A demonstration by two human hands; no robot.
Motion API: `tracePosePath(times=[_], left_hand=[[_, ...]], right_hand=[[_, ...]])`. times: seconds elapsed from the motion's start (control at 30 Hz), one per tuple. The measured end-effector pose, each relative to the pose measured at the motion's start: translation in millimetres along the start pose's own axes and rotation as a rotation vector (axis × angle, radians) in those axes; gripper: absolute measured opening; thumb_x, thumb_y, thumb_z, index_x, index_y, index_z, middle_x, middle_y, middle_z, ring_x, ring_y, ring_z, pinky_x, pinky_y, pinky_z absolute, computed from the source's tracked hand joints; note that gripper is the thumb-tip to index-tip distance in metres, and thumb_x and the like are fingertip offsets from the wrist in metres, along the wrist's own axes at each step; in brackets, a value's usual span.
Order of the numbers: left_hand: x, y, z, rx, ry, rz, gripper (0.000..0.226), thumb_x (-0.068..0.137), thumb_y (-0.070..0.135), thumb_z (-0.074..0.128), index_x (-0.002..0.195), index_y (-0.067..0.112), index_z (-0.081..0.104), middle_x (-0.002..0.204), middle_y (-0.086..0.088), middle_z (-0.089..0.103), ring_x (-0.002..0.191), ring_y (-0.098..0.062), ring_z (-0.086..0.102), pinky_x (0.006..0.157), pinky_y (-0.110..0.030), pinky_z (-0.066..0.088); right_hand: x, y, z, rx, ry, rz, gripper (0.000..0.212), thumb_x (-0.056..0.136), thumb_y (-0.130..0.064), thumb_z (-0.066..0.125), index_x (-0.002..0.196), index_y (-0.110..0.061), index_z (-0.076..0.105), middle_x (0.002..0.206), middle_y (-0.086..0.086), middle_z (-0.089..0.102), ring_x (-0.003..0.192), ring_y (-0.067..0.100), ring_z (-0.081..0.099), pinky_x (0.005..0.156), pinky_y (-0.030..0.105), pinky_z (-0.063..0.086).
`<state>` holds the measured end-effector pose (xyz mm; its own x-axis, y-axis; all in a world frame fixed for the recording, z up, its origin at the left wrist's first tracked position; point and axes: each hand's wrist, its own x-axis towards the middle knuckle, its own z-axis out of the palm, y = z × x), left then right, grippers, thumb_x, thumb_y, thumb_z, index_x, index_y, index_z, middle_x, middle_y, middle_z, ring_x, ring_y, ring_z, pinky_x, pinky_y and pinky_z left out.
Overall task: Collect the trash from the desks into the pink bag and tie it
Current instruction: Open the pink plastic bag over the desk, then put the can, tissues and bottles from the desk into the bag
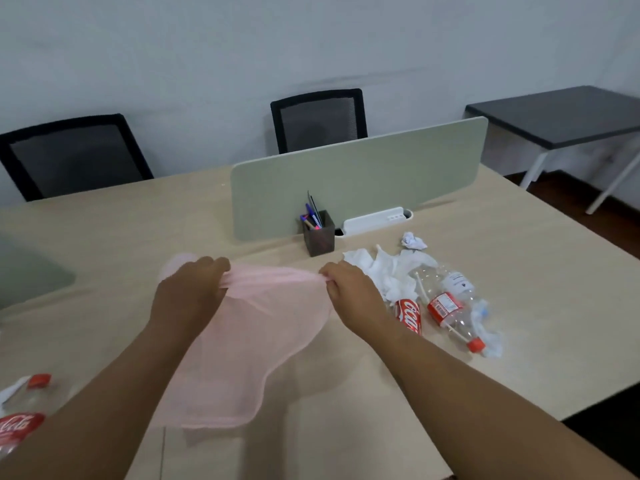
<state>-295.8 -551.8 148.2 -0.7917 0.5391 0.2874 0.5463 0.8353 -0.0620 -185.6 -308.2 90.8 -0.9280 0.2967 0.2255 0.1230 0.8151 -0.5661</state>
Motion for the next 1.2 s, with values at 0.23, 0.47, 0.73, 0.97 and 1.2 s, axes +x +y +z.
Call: tracePosePath(times=[0.23,0.47,0.73,0.97,1.2], left_hand=[[-3.5,42.8,28.2,-0.087,-0.108,-0.043,0.015,0.090,0.031,0.060,0.098,0.018,0.058,0.091,-0.006,0.063,0.081,-0.032,0.065,0.059,-0.031,0.037],[-4.1,65.1,62.4,-0.400,-0.266,-0.189,0.034,0.086,0.041,0.069,0.103,0.021,0.047,0.086,-0.006,0.062,0.081,-0.031,0.059,0.065,-0.036,0.045],[7.8,64.4,56.7,-0.678,-0.315,-0.344,0.044,0.094,0.056,0.049,0.085,0.013,0.045,0.075,-0.007,0.054,0.079,-0.034,0.052,0.068,-0.036,0.039],[-13.1,46.7,42.8,-0.840,-0.263,-0.348,0.048,0.104,0.043,0.032,0.093,0.001,0.051,0.092,-0.018,0.060,0.087,-0.031,0.055,0.074,-0.036,0.038],[-41.4,30.2,42.5,-0.908,-0.207,-0.385,0.044,0.103,0.041,0.034,0.081,0.004,0.042,0.073,-0.006,0.048,0.070,-0.023,0.044,0.063,-0.034,0.036]], right_hand=[[-55.2,99.5,12.2,-0.091,-0.186,0.348,0.084,0.075,-0.087,0.026,0.136,-0.033,0.048,0.140,0.002,0.045,0.131,0.026,0.038,0.107,0.045,0.035],[-102.5,126.0,25.9,-0.147,-0.052,0.751,0.072,0.083,-0.024,0.060,0.146,-0.033,0.026,0.156,0.013,0.009,0.110,0.042,0.043,0.085,0.044,0.046],[-142.8,72.4,37.3,0.106,0.051,0.271,0.071,0.073,-0.026,0.064,0.139,-0.025,0.039,0.153,0.008,0.027,0.132,0.030,0.040,0.098,0.039,0.046],[-114.3,-14.7,98.6,0.200,-0.167,0.082,0.067,0.074,-0.030,0.062,0.138,-0.031,0.042,0.142,-0.001,0.029,0.113,0.024,0.054,0.080,0.035,0.055],[-68.9,-27.4,165.6,0.007,-0.298,0.052,0.072,0.081,-0.021,0.057,0.148,-0.028,0.031,0.154,0.002,0.029,0.122,0.036,0.046,0.102,0.045,0.042]])
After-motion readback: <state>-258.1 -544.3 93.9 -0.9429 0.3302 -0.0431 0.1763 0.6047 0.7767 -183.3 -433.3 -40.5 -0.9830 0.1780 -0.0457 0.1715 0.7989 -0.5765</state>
